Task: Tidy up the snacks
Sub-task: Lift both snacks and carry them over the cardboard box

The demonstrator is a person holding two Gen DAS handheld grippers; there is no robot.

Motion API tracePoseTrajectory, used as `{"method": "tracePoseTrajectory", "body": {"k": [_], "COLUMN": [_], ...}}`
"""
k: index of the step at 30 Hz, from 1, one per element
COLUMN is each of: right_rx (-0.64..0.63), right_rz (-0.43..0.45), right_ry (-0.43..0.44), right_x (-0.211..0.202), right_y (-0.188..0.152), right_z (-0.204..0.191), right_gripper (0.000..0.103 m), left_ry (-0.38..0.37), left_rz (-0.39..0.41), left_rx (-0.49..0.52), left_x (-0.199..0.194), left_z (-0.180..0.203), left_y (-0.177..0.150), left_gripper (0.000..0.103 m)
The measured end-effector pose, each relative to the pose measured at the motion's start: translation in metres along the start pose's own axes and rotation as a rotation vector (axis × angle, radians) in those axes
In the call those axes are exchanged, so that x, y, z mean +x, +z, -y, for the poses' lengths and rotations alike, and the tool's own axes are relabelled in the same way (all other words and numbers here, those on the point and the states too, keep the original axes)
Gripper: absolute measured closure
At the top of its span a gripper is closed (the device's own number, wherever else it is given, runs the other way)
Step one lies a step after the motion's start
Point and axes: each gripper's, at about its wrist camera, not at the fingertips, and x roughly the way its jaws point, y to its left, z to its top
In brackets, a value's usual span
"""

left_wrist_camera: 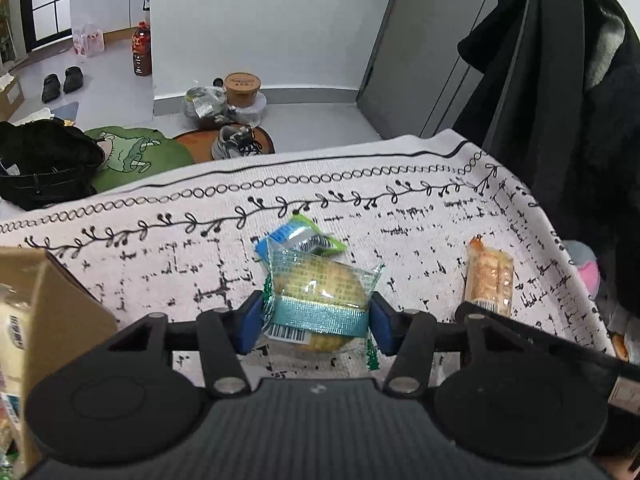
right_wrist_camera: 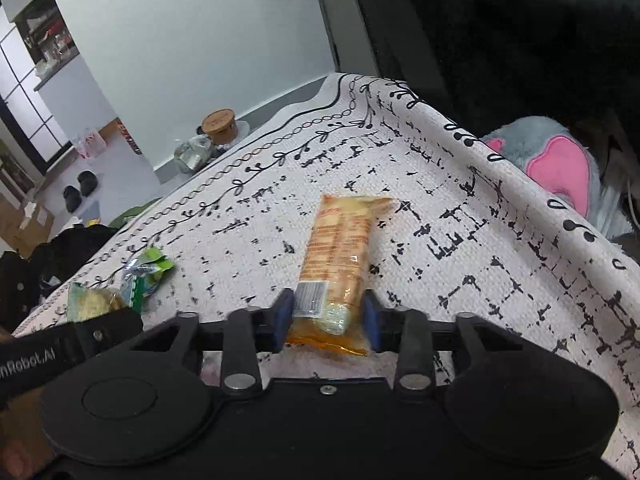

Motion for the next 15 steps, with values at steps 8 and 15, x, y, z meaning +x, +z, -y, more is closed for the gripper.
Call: {"method": "tracePoseTrajectory", "body": {"k": [8, 15], "right_rx": [-0.036, -0.091], "right_rz": [0.077, 0.155], "right_ry": [0.036, 0.074], "right_x": [-0.038, -0.077], "right_y": [-0.013, -0.009], "right_z": [-0.012, -0.035], "right_gripper": [0.071, 0.071], "left_ry": [-0.019, -0.006], "left_rz": [-0.018, -0.019], "left_rx": [0.057, 0.149], "left_x": [-0.022, -0.067], "left_z": [0.002, -0.007], "left_y": [0.011, 0.021], "left_gripper": [0.049, 0.049]}}
